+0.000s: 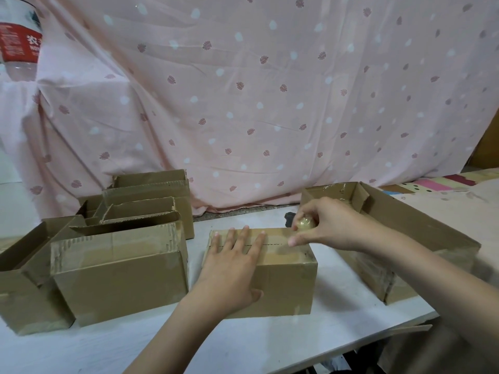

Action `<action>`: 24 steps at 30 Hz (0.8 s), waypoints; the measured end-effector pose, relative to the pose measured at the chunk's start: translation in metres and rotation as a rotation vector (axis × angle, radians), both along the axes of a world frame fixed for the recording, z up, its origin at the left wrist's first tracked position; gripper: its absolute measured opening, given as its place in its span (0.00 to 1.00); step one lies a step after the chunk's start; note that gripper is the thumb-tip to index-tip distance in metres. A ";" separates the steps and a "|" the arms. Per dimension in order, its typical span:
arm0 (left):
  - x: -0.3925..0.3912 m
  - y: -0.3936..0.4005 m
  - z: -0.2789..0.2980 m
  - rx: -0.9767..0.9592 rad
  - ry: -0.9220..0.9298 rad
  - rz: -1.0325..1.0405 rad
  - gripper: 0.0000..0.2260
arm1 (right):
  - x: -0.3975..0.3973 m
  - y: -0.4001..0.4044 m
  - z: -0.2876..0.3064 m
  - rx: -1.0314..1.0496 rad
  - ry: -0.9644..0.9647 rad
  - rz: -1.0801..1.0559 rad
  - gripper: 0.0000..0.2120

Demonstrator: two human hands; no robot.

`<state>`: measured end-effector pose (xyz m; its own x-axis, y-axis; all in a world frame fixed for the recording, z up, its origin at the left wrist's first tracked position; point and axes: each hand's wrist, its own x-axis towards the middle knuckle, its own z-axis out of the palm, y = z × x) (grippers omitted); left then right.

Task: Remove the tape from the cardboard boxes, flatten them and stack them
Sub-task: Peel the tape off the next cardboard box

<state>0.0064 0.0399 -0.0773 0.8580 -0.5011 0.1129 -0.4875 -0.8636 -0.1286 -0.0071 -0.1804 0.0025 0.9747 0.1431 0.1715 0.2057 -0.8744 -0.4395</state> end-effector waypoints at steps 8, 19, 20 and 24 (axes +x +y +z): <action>-0.001 0.000 0.002 0.004 0.004 -0.003 0.48 | 0.000 0.000 0.003 -0.135 0.045 0.068 0.08; -0.002 -0.001 0.002 0.001 -0.003 0.006 0.48 | 0.016 0.010 -0.017 -0.018 0.072 0.028 0.31; -0.002 0.000 0.002 0.003 -0.007 0.004 0.48 | 0.015 0.008 -0.018 -0.007 0.079 0.053 0.37; -0.002 0.000 0.001 0.004 -0.015 -0.001 0.48 | 0.012 -0.002 -0.010 -0.171 0.274 0.154 0.48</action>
